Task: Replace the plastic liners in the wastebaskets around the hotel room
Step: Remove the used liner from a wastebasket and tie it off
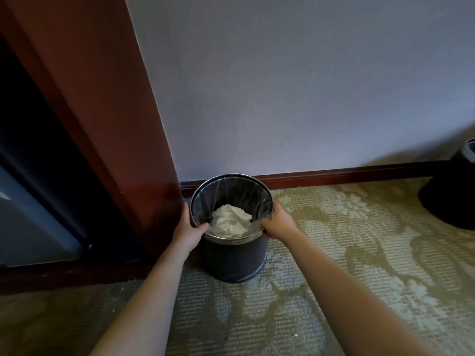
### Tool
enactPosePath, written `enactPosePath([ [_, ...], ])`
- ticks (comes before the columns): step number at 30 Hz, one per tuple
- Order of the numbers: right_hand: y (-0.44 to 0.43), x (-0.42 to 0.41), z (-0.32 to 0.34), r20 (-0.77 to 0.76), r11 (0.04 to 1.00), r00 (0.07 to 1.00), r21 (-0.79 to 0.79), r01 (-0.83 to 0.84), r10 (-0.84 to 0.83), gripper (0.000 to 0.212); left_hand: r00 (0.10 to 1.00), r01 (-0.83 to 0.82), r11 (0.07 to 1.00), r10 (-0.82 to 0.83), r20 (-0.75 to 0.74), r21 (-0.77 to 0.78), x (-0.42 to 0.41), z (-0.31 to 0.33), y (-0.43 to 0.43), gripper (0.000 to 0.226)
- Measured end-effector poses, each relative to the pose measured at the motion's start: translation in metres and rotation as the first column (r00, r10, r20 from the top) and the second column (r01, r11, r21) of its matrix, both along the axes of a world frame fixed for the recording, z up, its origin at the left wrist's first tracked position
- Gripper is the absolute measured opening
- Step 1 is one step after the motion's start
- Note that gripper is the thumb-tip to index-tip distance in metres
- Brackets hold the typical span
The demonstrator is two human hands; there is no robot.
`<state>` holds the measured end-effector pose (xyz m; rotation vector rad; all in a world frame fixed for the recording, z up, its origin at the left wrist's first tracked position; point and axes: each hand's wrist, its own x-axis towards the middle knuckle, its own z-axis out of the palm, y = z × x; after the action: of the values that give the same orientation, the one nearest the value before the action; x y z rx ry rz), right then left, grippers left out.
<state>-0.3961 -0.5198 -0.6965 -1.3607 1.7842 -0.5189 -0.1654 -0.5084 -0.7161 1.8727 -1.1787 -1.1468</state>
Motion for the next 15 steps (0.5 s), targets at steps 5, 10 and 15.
enactPosePath([
  [5,-0.001,0.001,0.01,-0.02,0.996,0.999,-0.083,0.029,-0.03,0.06,0.996,-0.042,0.998,0.039,-0.076,-0.045,0.002,0.006,-0.003,0.093],
  [10,-0.007,-0.005,0.029,-0.02,0.99,1.0,-0.141,0.005,-0.008,0.049,0.995,-0.073,0.984,0.061,-0.078,-0.162,0.007,0.02,-0.003,0.095],
  [15,-0.002,-0.007,0.058,0.008,0.977,1.0,-0.214,0.019,-0.018,0.051,0.988,-0.139,0.944,0.113,-0.103,-0.298,-0.002,0.047,-0.001,0.081],
])
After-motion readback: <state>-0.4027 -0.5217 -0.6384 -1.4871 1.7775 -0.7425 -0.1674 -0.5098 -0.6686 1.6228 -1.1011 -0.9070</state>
